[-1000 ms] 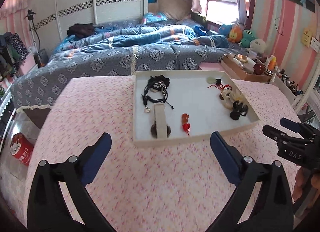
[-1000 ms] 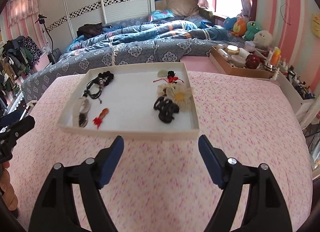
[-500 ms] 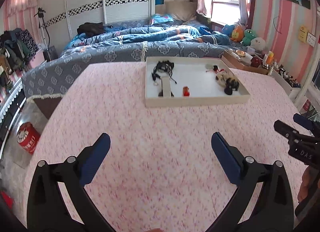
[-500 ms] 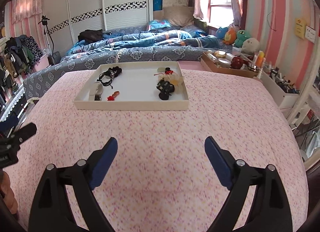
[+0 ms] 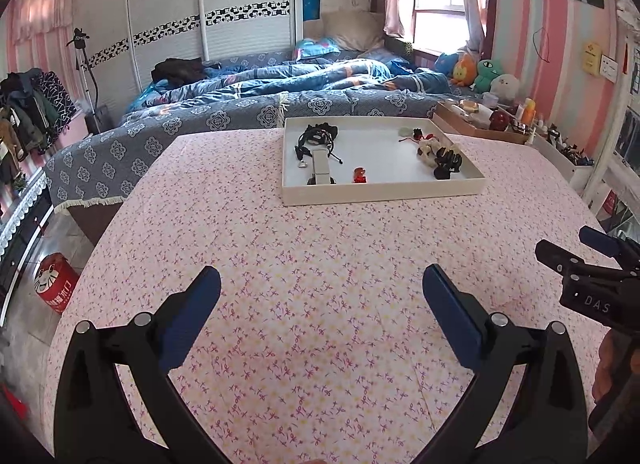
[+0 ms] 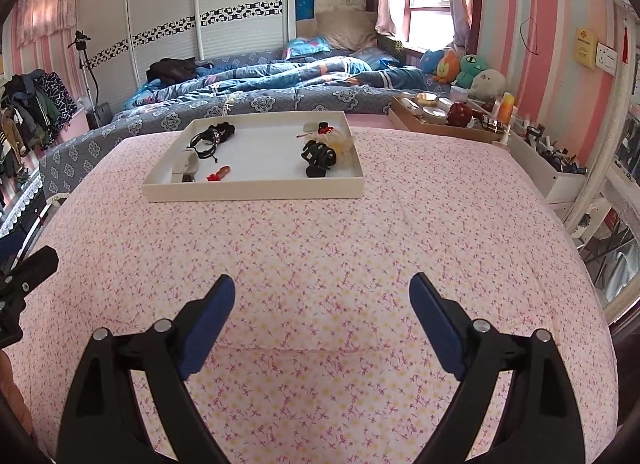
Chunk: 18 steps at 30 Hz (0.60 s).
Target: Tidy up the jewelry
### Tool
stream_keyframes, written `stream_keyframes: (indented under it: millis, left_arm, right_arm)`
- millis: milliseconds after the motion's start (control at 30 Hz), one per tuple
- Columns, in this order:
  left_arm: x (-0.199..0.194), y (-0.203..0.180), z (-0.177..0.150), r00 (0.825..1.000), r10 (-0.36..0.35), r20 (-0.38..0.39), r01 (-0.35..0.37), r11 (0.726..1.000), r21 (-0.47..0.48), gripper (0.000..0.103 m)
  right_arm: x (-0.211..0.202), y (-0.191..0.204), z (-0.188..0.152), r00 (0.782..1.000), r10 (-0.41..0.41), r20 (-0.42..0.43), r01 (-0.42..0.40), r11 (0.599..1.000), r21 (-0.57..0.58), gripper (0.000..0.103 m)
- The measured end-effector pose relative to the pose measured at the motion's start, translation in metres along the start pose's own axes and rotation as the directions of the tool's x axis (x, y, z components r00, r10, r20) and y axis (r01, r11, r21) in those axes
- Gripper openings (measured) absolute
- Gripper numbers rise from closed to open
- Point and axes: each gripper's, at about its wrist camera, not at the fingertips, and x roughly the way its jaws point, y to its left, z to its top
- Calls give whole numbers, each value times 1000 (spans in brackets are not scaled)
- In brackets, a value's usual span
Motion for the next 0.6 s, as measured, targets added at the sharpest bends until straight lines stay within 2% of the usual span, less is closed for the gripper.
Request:
stream_keyframes:
  millis: [600]
  left_arm:
    - [-3,2,-2,1000,8,17,-8,1000,-15,100]
  right_arm:
    - [-3,4,-2,1000,-7,4,7,1000,-15,89]
